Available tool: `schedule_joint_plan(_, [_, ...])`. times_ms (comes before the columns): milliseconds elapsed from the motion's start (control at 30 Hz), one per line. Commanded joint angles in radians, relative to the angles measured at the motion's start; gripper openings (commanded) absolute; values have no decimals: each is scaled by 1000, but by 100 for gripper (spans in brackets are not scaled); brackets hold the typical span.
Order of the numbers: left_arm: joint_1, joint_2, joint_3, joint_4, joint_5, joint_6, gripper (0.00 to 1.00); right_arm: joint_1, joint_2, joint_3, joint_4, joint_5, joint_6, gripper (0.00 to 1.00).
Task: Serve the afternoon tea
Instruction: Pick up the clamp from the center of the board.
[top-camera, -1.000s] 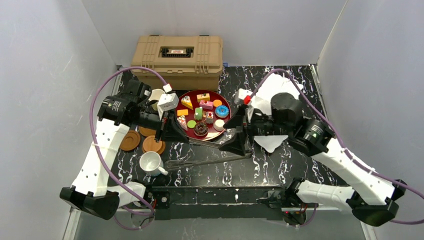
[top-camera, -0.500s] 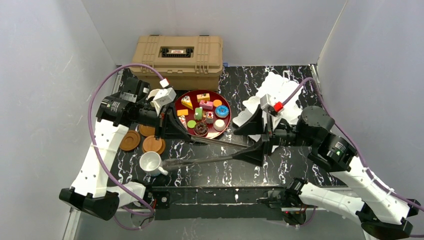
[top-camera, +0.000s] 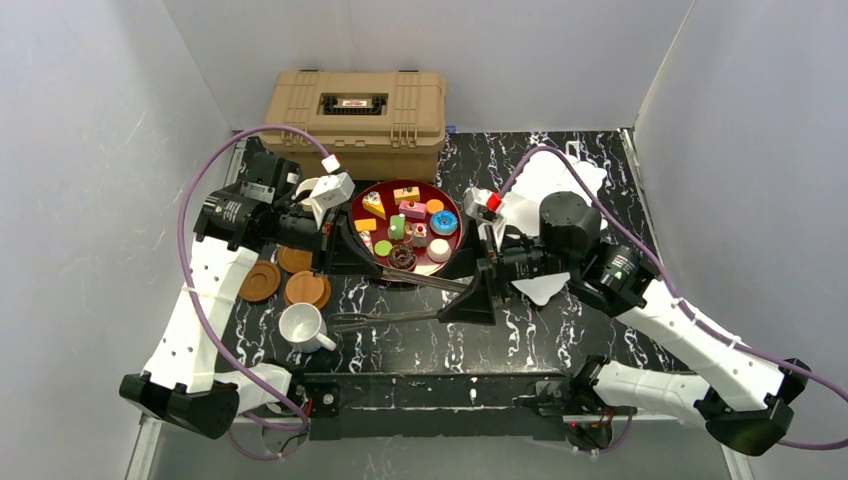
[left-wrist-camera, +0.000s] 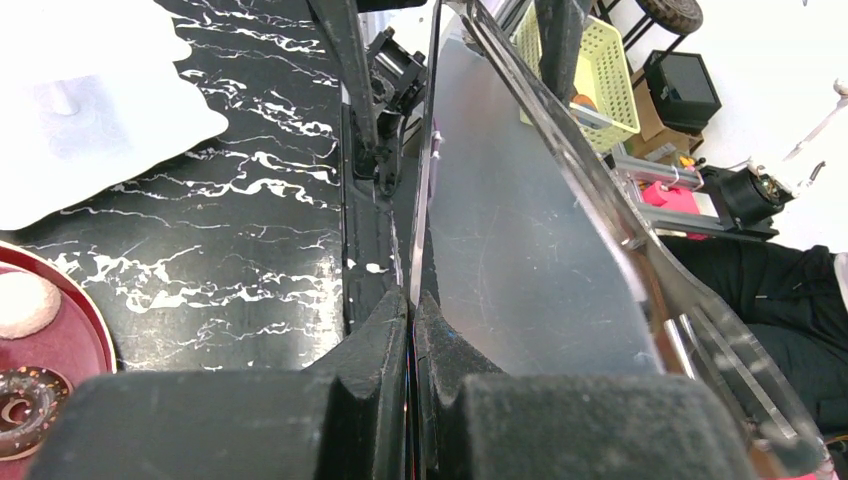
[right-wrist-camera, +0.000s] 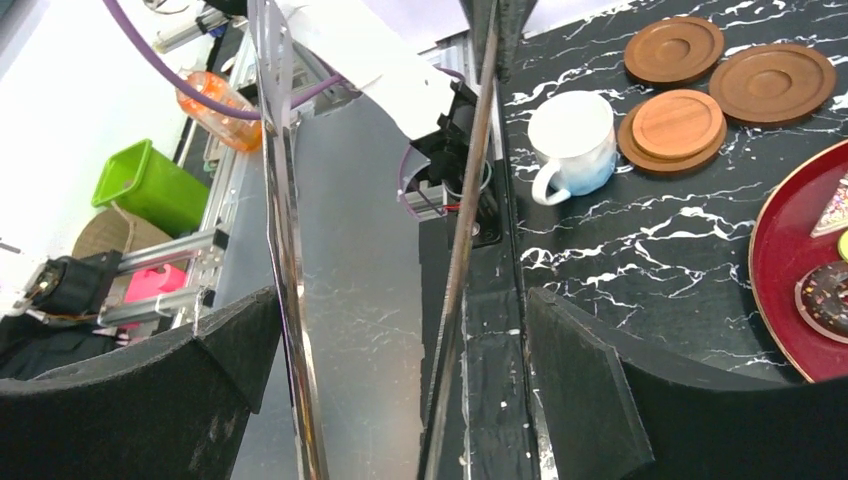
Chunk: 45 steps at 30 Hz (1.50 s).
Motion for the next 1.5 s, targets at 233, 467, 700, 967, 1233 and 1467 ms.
schedule_joint_plan(233, [10, 0, -3, 29, 65, -56, 0, -1, -155, -32, 1, 49, 3, 98])
schedule_joint_plan(467, [90, -33, -33, 309, 156, -371, 0, -2, -299, -82, 31, 279, -2, 98])
schedule_joint_plan(700, [192, -123, -158, 876, 223, -884, 0, -2, -330, -152, 206, 371, 43, 98])
schedule_joint_plan(967, [193, -168, -254, 1162, 129, -1064, 0, -2, -178, -336, 889, 337, 354, 98])
schedule_joint_plan(1233, [193, -217, -345, 1287, 25, -1135, 0, -1, -58, -377, 1251, 404, 479, 98])
schedule_joint_plan(1467, [193, -230, -375, 1287, 22, -1131, 0, 1, -10, -395, 1373, 495, 487, 98])
